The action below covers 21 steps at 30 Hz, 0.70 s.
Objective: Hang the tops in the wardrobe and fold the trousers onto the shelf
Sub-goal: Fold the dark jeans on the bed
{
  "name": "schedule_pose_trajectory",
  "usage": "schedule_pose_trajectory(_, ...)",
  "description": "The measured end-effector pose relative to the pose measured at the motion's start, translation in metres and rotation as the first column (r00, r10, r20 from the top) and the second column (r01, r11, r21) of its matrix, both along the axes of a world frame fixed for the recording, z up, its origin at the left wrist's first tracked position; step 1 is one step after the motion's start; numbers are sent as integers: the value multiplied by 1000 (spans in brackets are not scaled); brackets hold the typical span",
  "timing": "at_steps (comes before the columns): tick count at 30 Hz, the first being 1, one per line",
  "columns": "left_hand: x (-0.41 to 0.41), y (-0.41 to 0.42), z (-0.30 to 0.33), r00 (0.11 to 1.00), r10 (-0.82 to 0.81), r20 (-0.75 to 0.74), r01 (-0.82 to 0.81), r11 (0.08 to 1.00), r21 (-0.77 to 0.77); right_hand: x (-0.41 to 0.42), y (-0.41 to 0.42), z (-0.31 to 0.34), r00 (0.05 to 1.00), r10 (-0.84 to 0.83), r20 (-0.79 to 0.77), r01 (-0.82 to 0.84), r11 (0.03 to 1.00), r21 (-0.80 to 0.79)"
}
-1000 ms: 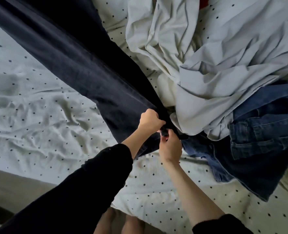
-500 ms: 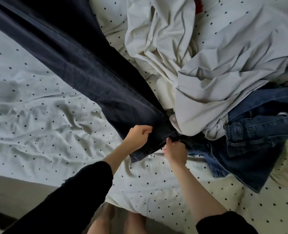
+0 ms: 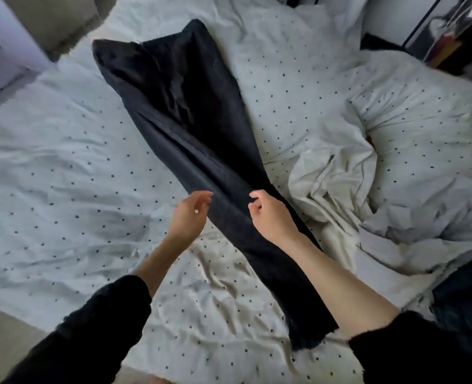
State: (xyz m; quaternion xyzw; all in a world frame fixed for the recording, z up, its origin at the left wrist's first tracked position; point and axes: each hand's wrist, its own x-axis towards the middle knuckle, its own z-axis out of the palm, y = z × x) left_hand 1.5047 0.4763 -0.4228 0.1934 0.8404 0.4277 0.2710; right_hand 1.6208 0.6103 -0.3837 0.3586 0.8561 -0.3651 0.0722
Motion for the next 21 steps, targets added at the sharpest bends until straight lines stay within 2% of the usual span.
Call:
schedule_pose_trajectory(5, -168, -17, 14, 978, 203, -49, -202, 979, 27, -153, -7, 20, 994, 66, -88, -57, 994, 98)
schedule_pose_trajectory(8, -242, -15, 12, 962, 273, -6, -273, 962, 10, -222, -7, 14, 985, 135, -110, -114, 977, 179)
schedule_pose_trajectory(11, -299, -4, -1, 951, 302, 65, -305, 951, 55, -281, -2, 4, 981, 156, -114, -128, 967, 220)
schedule_pose_trajectory(15, -353, 20, -9, 857, 401, 324, -471, 864, 176, -330, 8, -5, 970, 218, -110, -191, 959, 211)
schedule_pose_trajectory(17, -374, 36, -8, 783, 446, 434, -557, 813, 171, -347, 13, -9, 960, 261, -103, -238, 952, 191)
schedule_pose_trajectory(19, -390, 50, 2, 744, 487, 456, -599, 790, 133, -359, 18, -11, 959, 248, -137, -235, 966, 105)
schedule_pose_trajectory(21, -398, 58, 17, 748, 529, 401, -614, 781, 115, -367, 22, -10, 967, 168, -189, -180, 983, -46)
